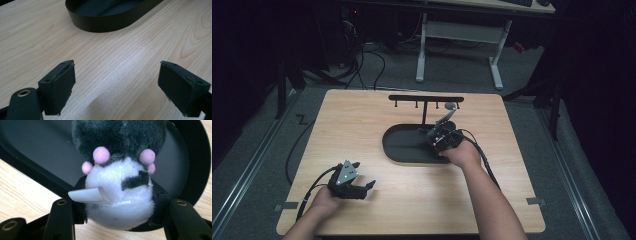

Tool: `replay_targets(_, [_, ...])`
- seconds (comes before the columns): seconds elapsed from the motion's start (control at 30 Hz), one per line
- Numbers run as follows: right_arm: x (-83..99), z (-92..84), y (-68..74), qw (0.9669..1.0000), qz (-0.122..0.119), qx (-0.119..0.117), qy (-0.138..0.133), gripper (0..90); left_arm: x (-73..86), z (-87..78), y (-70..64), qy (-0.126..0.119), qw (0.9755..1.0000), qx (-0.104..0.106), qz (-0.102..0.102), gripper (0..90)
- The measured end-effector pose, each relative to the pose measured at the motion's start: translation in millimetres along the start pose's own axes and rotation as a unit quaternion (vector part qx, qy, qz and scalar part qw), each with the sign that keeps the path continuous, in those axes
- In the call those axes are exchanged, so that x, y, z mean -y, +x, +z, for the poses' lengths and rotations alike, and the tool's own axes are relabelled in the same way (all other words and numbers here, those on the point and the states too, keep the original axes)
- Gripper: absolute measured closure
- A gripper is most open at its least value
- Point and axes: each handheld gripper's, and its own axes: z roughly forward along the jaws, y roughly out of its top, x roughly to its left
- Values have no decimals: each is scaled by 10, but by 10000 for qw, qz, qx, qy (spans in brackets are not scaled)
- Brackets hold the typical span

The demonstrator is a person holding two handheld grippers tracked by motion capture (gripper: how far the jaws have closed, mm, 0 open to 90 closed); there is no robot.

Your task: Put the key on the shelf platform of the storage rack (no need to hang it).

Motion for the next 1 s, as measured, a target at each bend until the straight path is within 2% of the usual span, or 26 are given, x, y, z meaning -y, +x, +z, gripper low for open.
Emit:
replay_targets(0.17, [-18, 88, 7, 10000, -33, 27, 45, 465, 0, 0, 0, 1, 10000, 1, 2, 154])
replay_targets(0.2, [-18, 103, 20, 9999, 75, 14, 90, 465, 0, 0, 0, 1, 10000, 1, 2, 154])
replay_targets(0.27, [-22, 145, 10, 9999, -27, 35, 101, 465, 0, 0, 0, 0, 10000, 2, 1, 153])
replay_targets(0.53, [-29, 238, 21, 9998, -16, 53, 184, 455, 0, -1, 1, -1, 10000, 7, -1, 153])
replay_targets(0.6, [-29, 254, 19, 9998, 18, 39, 194, 391, 0, -1, 1, -1, 10000, 7, -2, 153])
replay_targets(0.63, [-29, 254, 19, 9998, 18, 39, 194, 391, 0, -1, 1, -1, 10000, 7, -2, 153])
replay_targets(0.7, [-34, 254, 25, 9998, 67, 5, 166, 285, 1, 0, 0, -8, 10000, 4, -9, 153])
replay_targets(0.83, [-36, 234, 52, 9998, 3, 55, 197, 234, 0, 0, 0, -8, 10000, 3, -7, 153])
replay_targets(1.0, [-33, 139, 61, 9999, -9, 118, 18, 213, 1, -1, -2, -2, 10000, -2, 9, 153])
